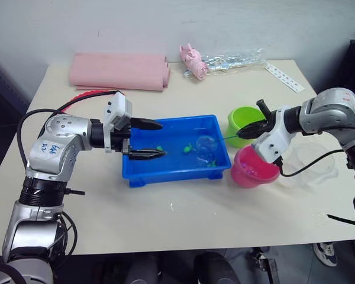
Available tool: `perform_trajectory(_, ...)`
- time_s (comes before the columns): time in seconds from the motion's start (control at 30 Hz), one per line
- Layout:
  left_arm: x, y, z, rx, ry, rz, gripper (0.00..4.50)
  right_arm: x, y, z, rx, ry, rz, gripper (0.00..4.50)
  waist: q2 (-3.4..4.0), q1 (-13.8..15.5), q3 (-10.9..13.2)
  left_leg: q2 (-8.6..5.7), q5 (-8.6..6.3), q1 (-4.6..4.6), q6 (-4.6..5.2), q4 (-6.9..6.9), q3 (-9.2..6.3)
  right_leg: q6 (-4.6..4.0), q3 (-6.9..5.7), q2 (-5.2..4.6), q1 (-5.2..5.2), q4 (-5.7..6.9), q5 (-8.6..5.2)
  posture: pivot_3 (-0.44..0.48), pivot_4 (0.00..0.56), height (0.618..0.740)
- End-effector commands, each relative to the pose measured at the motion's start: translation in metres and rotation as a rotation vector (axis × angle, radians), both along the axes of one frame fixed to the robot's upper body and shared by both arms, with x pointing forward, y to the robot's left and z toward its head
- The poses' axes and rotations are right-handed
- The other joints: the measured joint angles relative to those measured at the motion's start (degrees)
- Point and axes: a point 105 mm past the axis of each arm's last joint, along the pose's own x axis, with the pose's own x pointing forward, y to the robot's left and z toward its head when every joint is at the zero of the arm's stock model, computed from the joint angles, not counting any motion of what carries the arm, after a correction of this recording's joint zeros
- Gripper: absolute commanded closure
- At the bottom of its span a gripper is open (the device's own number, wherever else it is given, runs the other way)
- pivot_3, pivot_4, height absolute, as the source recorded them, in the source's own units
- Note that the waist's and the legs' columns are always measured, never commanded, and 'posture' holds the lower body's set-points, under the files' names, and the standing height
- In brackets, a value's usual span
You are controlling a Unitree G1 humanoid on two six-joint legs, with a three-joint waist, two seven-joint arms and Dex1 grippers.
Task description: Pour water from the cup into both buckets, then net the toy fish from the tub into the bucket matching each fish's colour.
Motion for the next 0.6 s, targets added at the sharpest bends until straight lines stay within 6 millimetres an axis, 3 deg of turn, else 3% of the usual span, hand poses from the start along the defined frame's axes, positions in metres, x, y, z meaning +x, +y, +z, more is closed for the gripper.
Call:
perform_trajectory(0.03, -0.006, 0.002, 0.01, -0.01, -0.043, 0.0, 0.07, -0.005, -0.003, 0.005, 0.003, 0.033, 0.013, 4.5, 0.0, -0.11, 0.0, 0.0, 0.0, 0.0, 0.0, -0.02, 0.0, 0.0, 0.0, -0.01, 0.02, 0.0, 0.0, 0.0, 0.15, 0.74)
perform_trajectory(0.37, -0.007, 0.008, 0.012, -0.013, -0.021, 0.014, 0.07, -0.018, 0.024, 0.013, 0.239, 0.194, -0.05, 4.5, 0.0, -0.24, 0.0, 0.04, 0.0, 0.0, 0.0, -0.01, -0.03, 0.0, -0.01, 0.02, 0.04, 0.0, 0.0, 0.0, 0.15, 0.74)
perform_trajectory(0.6, -0.009, 0.007, 0.01, -0.002, 0.002, -0.006, 0.07, -0.014, 0.017, 0.017, 0.218, 0.16, -0.104, 4.5, 0.0, -0.15, 0.0, 0.02, 0.0, 0.0, 0.0, 0.0, -0.03, 0.0, -0.01, 0.0, 0.04, 0.0, 0.0, 0.0, 0.15, 0.74)
